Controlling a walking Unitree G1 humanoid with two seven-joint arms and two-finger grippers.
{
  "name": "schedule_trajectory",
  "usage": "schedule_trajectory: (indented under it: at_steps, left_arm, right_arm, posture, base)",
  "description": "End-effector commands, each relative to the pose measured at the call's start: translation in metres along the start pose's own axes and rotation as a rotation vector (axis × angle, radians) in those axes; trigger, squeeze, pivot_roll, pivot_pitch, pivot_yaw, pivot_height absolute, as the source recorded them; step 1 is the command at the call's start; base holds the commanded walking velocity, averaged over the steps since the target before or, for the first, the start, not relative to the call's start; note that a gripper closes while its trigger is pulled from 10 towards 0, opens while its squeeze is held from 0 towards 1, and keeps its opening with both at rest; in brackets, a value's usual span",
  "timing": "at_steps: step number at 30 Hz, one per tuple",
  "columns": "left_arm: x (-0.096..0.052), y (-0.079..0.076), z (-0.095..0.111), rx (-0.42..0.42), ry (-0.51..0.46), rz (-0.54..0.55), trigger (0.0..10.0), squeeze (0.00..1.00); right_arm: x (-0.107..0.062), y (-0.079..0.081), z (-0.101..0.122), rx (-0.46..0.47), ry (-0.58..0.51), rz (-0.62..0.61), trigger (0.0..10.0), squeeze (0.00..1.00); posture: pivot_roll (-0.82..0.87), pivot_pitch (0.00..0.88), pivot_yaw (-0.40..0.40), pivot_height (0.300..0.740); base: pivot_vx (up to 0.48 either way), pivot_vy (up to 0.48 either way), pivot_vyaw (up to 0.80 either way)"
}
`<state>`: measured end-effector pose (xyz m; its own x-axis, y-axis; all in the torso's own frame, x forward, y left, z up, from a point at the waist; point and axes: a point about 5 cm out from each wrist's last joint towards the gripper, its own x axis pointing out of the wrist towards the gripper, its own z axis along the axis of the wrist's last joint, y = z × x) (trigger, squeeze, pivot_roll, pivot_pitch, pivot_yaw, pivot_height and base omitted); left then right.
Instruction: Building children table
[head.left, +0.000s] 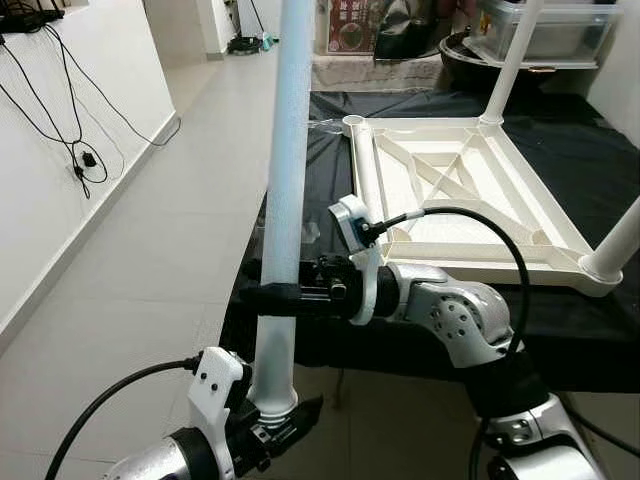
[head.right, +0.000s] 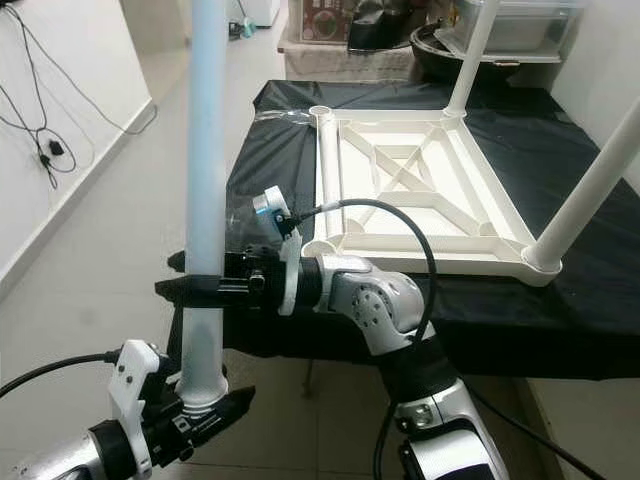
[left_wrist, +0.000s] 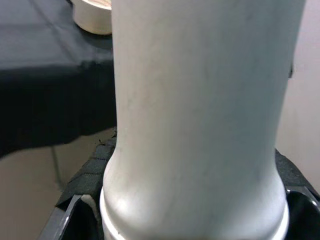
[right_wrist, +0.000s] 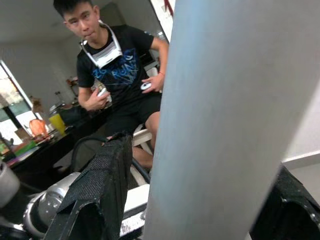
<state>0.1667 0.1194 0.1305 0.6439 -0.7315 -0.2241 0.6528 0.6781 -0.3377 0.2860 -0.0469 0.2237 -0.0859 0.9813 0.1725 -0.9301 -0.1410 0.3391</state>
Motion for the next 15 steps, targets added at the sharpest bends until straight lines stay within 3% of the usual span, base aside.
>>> schedule_trajectory:
  at_steps: [1,7,15]
  left_arm:
    - [-0.003,-0.003,-0.004,-0.012,0.033,-0.025,10.0,0.0]
    - [-0.009,-0.004,-0.012,0.011,0.092,-0.042,10.0,0.0]
    - [-0.009,0.001,-0.013,0.014,0.102,-0.034,10.0,0.0]
  right_arm:
    - [0.006,0.006,0.0,0.005,0.009,0.059,10.0,0.0]
    - [0.007,0.008,-0.003,0.031,0.035,0.083,10.0,0.0]
    - [0.01,0.011,-0.003,0.047,0.028,0.101,10.0,0.0]
  posture:
    - [0.11,0.094,0.022,0.74]
    - [0.1,0.099,0.025,0.74]
    - [0.1,0.099,0.025,0.74]
  base:
    - [0.0,0.0,0.0]
    - [0.0,0.0,0.0]
    - [0.0,0.0,0.0]
